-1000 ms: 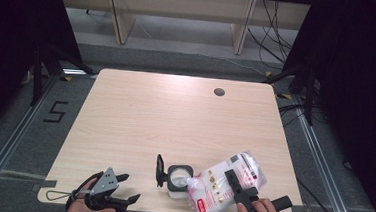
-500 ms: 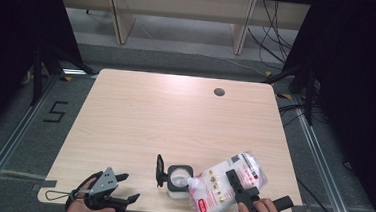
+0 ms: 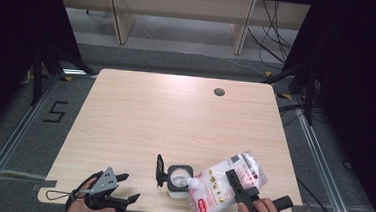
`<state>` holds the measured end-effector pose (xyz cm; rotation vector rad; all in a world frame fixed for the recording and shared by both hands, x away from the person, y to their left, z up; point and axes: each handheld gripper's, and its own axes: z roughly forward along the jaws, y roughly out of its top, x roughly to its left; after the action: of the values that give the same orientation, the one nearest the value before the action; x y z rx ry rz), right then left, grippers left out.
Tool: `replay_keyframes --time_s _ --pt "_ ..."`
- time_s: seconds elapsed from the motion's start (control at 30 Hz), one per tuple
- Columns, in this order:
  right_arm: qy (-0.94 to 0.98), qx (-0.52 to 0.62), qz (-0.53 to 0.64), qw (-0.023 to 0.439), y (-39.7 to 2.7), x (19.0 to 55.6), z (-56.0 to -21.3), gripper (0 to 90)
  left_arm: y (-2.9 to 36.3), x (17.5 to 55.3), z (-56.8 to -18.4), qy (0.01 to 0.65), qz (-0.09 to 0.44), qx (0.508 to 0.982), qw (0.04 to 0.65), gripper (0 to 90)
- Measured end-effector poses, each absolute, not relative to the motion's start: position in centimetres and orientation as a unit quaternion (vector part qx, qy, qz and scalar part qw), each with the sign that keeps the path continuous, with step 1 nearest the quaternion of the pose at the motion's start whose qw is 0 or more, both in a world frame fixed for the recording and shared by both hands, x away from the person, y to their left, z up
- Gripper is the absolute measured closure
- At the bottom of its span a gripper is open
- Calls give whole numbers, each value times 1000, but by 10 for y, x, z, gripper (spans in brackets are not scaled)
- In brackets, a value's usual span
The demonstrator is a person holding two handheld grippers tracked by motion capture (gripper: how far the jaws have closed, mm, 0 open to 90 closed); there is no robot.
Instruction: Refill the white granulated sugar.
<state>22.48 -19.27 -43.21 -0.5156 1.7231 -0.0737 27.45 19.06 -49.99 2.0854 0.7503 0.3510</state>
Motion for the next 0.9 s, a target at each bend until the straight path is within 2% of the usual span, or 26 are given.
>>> replay_keyframes --time_s 0.9 --pt "750 -226 -29 621 -193 225 -433 597 189 274 -501 315 136 830 441 244"
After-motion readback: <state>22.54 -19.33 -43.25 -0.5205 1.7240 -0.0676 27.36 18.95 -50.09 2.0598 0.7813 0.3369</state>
